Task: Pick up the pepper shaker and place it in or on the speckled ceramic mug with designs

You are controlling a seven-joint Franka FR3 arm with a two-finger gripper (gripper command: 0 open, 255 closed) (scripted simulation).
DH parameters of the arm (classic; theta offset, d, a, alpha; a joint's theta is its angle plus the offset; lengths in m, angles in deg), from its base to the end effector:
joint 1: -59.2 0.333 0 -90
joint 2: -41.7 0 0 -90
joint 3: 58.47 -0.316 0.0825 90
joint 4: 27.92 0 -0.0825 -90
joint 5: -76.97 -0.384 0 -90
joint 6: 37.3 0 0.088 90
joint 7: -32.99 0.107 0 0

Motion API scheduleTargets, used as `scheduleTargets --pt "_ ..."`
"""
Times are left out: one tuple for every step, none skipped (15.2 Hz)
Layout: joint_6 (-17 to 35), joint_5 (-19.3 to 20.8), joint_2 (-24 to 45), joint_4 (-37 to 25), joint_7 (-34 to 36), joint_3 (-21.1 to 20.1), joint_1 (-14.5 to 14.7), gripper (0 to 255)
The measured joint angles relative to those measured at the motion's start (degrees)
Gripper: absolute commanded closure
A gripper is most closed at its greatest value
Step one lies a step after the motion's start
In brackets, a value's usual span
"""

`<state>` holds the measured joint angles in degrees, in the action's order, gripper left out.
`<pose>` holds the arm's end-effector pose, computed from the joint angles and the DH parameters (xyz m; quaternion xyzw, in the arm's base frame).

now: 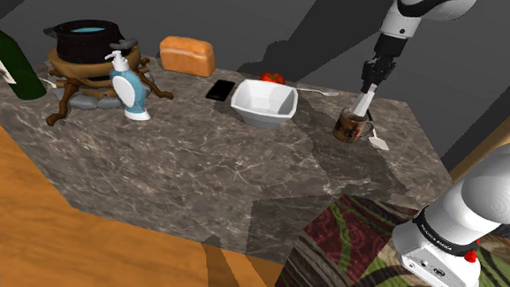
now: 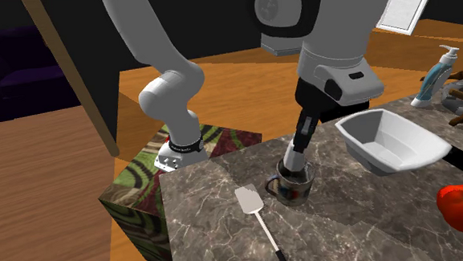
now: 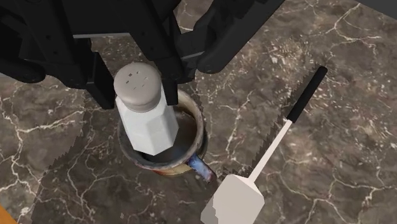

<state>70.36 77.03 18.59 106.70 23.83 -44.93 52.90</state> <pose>0.3947 -0.1482 0.4745 -0.9949 0.0818 0.0265 0.0534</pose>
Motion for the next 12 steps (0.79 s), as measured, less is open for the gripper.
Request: scheduleTargets --pt "0.7 -0.03 0.23 0.48 -0.05 0.04 0.01 255" --pt "1.25 -0.06 0.53 0.73 -0.15 0.11 0.02 255" --pt "1.55 -0.08 0.64 0.92 -0.18 0.13 0.03 255" --pt "1.71 -0.08 0.64 1.08 -0.17 0.12 0.04 255" --pt "1.77 -0.09 0.64 1.13 -0.16 0.12 0.04 255" --pt "1.83 -0.09 0.65 1.17 -0.16 0.12 0.04 255" --pt "1.86 -0.09 0.66 1.2 -0.16 0.12 0.05 255" --pt "1.88 -0.1 0.66 1.21 -0.16 0.11 0.05 0" --pt "1.88 -0.1 0.66 1.21 -0.15 0.11 0.05 0" --pt "1.89 -0.1 0.65 1.21 -0.15 0.11 0.05 0" --pt "1.89 -0.1 0.65 1.22 -0.15 0.11 0.05 0" --pt "1.89 -0.1 0.65 1.22 -0.15 0.11 0.05 0"
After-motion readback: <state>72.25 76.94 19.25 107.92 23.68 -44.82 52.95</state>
